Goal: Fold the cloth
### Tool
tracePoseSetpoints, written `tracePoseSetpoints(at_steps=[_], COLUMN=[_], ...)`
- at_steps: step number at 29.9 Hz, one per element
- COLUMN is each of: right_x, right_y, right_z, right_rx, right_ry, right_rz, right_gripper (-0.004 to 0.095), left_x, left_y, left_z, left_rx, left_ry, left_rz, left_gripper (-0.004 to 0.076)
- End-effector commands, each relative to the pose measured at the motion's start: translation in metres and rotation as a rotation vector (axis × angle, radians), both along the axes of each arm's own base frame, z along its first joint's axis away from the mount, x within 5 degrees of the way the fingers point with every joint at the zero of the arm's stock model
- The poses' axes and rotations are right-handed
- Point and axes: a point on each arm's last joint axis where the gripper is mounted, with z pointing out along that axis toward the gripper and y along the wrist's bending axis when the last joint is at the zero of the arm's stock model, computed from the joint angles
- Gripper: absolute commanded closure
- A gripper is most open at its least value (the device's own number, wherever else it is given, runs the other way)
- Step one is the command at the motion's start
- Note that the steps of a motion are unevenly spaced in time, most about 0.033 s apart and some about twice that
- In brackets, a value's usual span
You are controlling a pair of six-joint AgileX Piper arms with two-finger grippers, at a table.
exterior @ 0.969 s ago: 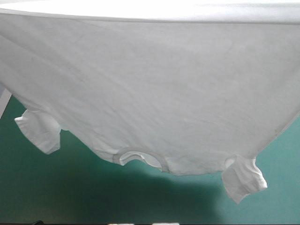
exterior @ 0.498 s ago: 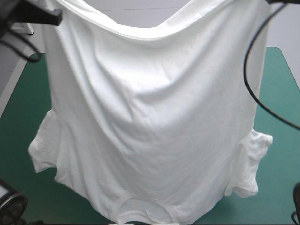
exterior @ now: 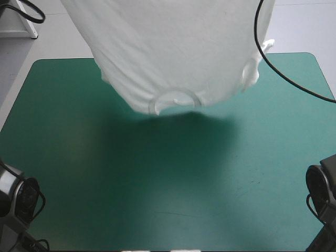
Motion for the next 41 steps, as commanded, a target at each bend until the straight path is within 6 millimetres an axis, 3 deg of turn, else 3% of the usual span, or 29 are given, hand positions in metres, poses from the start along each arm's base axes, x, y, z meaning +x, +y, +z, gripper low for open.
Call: tracePoseSetpoints(at_steps=[1, 6, 12, 16, 21, 27, 30, 34, 38, 41], right_x=[-0.039, -0.020, 0.038, 0.091, 0.144, 0.179, 0.182, 0.163, 0.124, 0.086], right_y=[-0.008, -0.002, 0.011, 0.019, 0.027, 0.032, 0.033, 0.037, 0.031, 0.019], right_z=[0.023, 0.005, -0.046, -0.103, -0.172, -0.240, -0.262, -0.268, -0.279, -0.286], right_rx=[0.031, -0.029, -0.076, -0.104, -0.127, -0.175, -0.222, -0.250, -0.324, -0.383], right_ry=[-0.153, 0.019, 0.399, 0.709, 0.977, 1.217, 1.333, 1.402, 1.507, 1.560], right_rz=[-0.029, 0.001, 0.068, 0.103, 0.125, 0.132, 0.134, 0.128, 0.064, 0.005], right_gripper=[0.0915, 0.0915, 0.0917, 0.0917, 0.0917, 0.0917, 0.0917, 0.0917, 0.0917, 0.0917], left_x=[-0.037, -0.025, 0.014, 0.058, 0.115, 0.162, 0.163, 0.154, 0.125, 0.091], left_y=[0.005, 0.002, -0.008, -0.017, -0.028, -0.036, -0.037, -0.039, -0.032, -0.026], left_z=[0.025, 0.014, -0.024, -0.067, -0.138, -0.216, -0.238, -0.253, -0.267, -0.268], left_rx=[-0.030, -0.010, -0.012, -0.031, -0.055, -0.055, -0.035, -0.031, 0.010, 0.035], left_ry=[-0.146, -0.053, 0.223, 0.435, 0.718, 1.010, 1.149, 1.233, 1.337, 1.386], left_rz=[-0.043, -0.061, -0.137, -0.200, -0.255, -0.287, -0.303, -0.284, -0.221, -0.189], left_gripper=[0.0732, 0.0732, 0.0732, 0.0732, 0.0732, 0.0732, 0.0732, 0.0732, 0.0732, 0.0732])
